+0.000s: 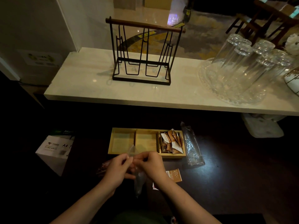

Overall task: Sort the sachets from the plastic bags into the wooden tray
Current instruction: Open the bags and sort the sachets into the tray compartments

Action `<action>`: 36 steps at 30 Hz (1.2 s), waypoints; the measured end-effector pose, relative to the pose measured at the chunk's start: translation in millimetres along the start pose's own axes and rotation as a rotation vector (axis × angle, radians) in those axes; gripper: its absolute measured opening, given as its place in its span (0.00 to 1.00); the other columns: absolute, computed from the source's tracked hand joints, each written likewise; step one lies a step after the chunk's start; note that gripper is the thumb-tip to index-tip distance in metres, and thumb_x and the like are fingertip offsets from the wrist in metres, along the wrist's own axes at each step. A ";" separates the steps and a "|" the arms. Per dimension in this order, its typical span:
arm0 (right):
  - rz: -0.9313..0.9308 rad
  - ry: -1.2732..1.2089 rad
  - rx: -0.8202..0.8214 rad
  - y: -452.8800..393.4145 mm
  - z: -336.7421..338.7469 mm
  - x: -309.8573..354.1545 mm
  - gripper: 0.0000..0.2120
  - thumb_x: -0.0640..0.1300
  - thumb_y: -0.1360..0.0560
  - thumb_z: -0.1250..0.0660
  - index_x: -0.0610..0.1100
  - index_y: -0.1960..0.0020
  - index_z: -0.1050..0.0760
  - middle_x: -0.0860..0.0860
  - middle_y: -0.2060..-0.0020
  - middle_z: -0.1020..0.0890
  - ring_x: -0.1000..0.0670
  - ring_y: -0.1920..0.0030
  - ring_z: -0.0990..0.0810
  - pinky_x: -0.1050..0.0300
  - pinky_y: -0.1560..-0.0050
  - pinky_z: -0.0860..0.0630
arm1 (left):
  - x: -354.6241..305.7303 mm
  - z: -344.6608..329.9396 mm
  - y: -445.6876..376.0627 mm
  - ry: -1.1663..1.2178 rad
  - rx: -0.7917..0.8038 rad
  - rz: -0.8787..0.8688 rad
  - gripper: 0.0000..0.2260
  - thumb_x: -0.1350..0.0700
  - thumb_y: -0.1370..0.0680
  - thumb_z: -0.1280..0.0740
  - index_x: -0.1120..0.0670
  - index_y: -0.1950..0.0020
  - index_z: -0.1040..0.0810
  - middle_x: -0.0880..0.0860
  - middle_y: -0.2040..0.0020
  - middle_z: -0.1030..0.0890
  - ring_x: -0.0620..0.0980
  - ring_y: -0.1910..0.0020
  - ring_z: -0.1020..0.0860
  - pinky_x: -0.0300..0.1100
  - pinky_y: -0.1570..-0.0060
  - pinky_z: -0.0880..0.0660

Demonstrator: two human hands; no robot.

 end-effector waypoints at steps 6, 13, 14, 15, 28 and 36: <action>0.115 0.171 0.042 9.4 2.3 17.6 0.05 0.44 0.25 0.32 0.44 0.55 0.17 0.61 0.68 0.23 0.67 0.64 0.23 0.76 0.62 0.30 | -5.2 -3.7 -0.2 -0.100 0.017 -0.006 0.11 0.63 0.21 0.40 0.61 0.63 0.30 0.55 0.68 0.27 0.43 0.73 0.23 0.37 0.74 0.23; 0.158 0.346 0.114 9.4 5.7 24.6 0.05 0.43 0.26 0.32 0.48 0.59 0.20 0.59 0.67 0.23 0.61 0.64 0.26 0.72 0.63 0.29 | -12.8 -2.3 3.1 -0.329 0.028 -0.093 0.12 0.63 0.23 0.37 0.55 0.67 0.31 0.56 0.68 0.24 0.49 0.68 0.23 0.39 0.73 0.23; 0.148 0.333 0.108 10.0 6.8 24.2 0.06 0.43 0.26 0.32 0.50 0.61 0.21 0.60 0.69 0.25 0.62 0.65 0.27 0.74 0.65 0.30 | -15.6 -3.2 3.4 -0.343 0.031 -0.106 0.13 0.62 0.23 0.37 0.55 0.67 0.31 0.55 0.68 0.25 0.48 0.69 0.23 0.39 0.73 0.23; 0.137 0.328 0.092 10.2 7.7 23.8 0.06 0.42 0.26 0.32 0.49 0.61 0.21 0.60 0.69 0.27 0.62 0.66 0.27 0.75 0.66 0.30 | -17.5 -4.0 3.6 -0.342 0.034 -0.108 0.13 0.62 0.23 0.37 0.55 0.67 0.31 0.54 0.69 0.25 0.46 0.70 0.24 0.39 0.73 0.23; 0.161 0.650 -0.122 8.0 61.4 23.1 0.07 0.40 0.28 0.34 0.44 0.50 0.27 0.46 0.59 0.18 0.45 0.59 0.20 0.52 0.58 0.24 | -56.0 39.1 11.2 -0.882 -0.120 -0.119 0.13 0.50 0.30 0.34 0.55 0.72 0.30 0.49 0.65 0.22 0.48 0.65 0.23 0.46 0.62 0.24; 0.269 0.630 -0.151 23.6 80.9 45.3 0.12 0.33 0.31 0.35 0.47 0.54 0.28 0.53 0.57 0.26 0.52 0.57 0.25 0.59 0.57 0.26 | -58.4 15.7 15.4 -0.525 0.036 -0.045 0.16 0.59 0.25 0.34 0.56 0.74 0.29 0.46 0.57 0.20 0.52 0.63 0.18 0.46 0.69 0.19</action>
Point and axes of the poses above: each hand's wrist, its own y-axis away from the middle knuckle, its own z-axis out of the back of the hand, x = y × z, the point moved 9 cm from there along -y, towards the middle knuckle
